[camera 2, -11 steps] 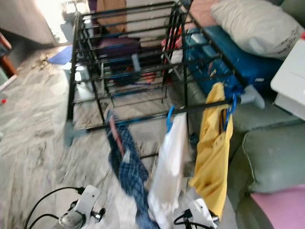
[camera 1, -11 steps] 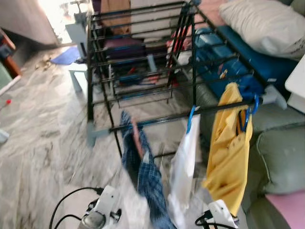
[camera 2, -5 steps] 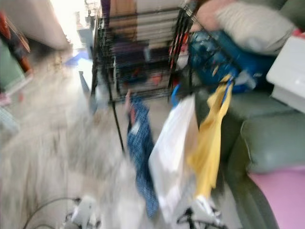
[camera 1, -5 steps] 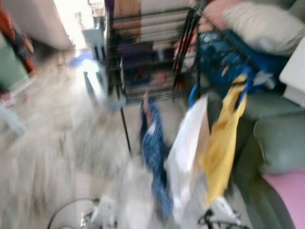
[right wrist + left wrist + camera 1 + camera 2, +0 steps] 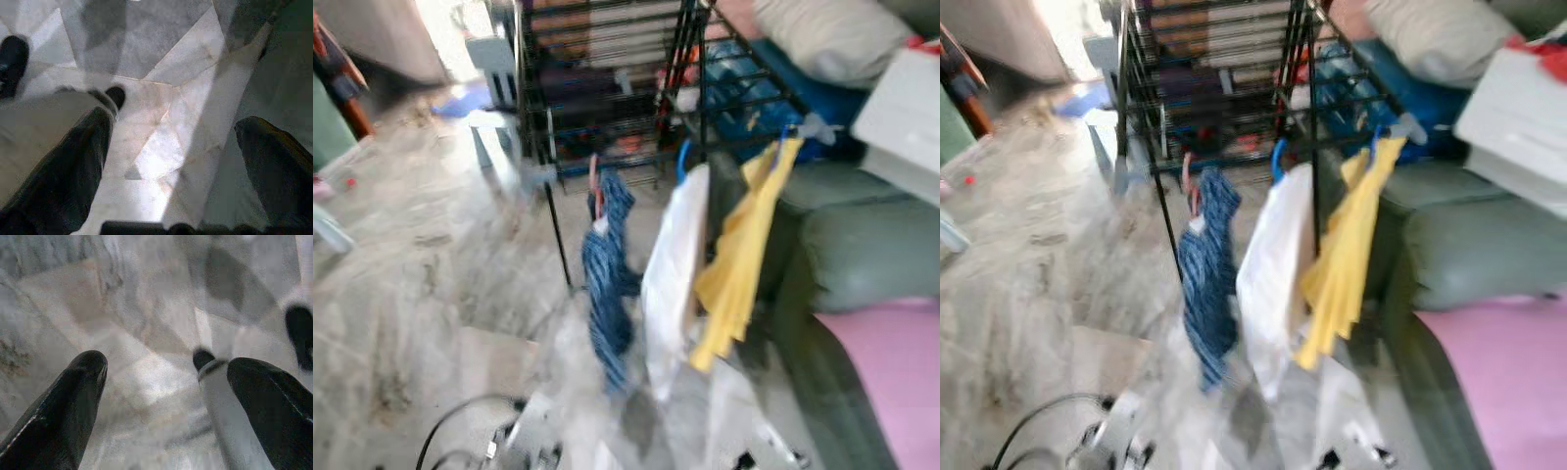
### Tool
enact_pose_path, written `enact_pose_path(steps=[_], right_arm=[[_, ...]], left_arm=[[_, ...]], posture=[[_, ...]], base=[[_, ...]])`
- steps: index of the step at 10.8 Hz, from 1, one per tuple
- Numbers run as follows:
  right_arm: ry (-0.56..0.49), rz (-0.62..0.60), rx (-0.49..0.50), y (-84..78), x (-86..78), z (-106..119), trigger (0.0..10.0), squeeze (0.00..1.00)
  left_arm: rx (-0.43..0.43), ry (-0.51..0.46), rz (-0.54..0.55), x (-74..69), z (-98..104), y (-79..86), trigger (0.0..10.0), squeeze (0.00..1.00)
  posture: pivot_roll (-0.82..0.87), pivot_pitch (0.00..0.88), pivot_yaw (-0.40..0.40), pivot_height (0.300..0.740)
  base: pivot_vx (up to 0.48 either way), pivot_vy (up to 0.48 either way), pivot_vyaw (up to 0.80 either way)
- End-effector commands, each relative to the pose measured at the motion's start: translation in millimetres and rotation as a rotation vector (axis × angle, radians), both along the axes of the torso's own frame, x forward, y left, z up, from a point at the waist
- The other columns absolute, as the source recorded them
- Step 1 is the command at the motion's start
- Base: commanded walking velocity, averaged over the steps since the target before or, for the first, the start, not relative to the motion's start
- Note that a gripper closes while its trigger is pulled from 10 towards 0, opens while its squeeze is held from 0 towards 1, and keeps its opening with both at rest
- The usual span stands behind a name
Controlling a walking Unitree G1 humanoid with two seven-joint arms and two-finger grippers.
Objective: Hang hanger
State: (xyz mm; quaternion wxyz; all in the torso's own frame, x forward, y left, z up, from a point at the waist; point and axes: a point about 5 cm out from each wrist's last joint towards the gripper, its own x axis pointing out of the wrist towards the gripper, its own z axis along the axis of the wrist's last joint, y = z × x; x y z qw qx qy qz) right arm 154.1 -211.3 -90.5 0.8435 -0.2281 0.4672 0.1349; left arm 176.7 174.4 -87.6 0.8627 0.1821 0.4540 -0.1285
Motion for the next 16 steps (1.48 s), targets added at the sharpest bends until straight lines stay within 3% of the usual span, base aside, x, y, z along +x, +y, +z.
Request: enact_pose_path(steps=[1, 4, 8, 9, 10, 11, 12, 16], right_arm=[[0.015, 0.03, 0.022, 8.5, -1.6, -2.1, 10.0, 0.67], [0.011, 0.067, 0.039, 18.8, 5.1, -1.0, 10.0, 0.67], [0.032, 0.095, 0.052, 31.2, 2.4, -4.0, 10.0, 0.58], [0.043, 0.113, 0.048, 36.1, 1.2, -5.3, 10.0, 0.52], [0.048, 0.122, 0.048, 39.5, 0.2, -6.1, 10.0, 0.06], [0.057, 0.117, 0.062, 48.3, -0.6, -7.4, 10.0, 0.0], [0.055, 0.109, 0.063, 39.9, 1.2, -5.9, 10.0, 0.0], [0.059, 0.11, 0.057, 34.4, 3.0, -4.7, 10.0, 0.0]], left_arm=[[0.016, -0.02, -0.001, 5.8, 3.2, 4.0, 10.0, 0.0], [0.011, -0.031, 0.006, 9.6, 4.9, 3.3, 10.0, 0.0], [-0.002, -0.028, -0.002, 10.5, 4.3, -6.3, 10.0, 0.0], [-0.003, -0.033, 0.003, 12.4, 5.2, -6.0, 10.0, 0.0], [-0.004, -0.035, 0.012, 13.4, 5.7, -5.5, 10.0, 0.0], [-0.002, -0.036, 0.02, 14.6, 6.2, -4.9, 10.0, 0.0], [-0.013, -0.038, 0.026, 15.7, 6.7, -6.1, 10.0, 0.0], [-0.021, -0.055, 0.03, 21.9, 9.8, -7.4, 10.0, 0.0]], posture=[[-0.09, 0.0, 0.068, 0.74], [-0.09, 0.0, 0.063, 0.74], [-0.09, 0.0, 0.07, 0.74], [-0.09, 0.0, 0.071, 0.74], [-0.08, 0.0, 0.074, 0.74], [-0.08, 0.0, 0.076, 0.74], [-0.08, 0.0, 0.076, 0.74], [-0.07, 0.0, 0.066, 0.74]], base=[[-0.3, 0.0, 0.0], [-0.29, 0.0, 0.43], [-0.137, 0.0, 0.8], [0.0, 0.0, 0.8], [0.0, 0.0, 0.0], [0.0, 0.0, 0.0], [0.0, 0.0, 0.0], [0.0, 0.0, 0.0]])
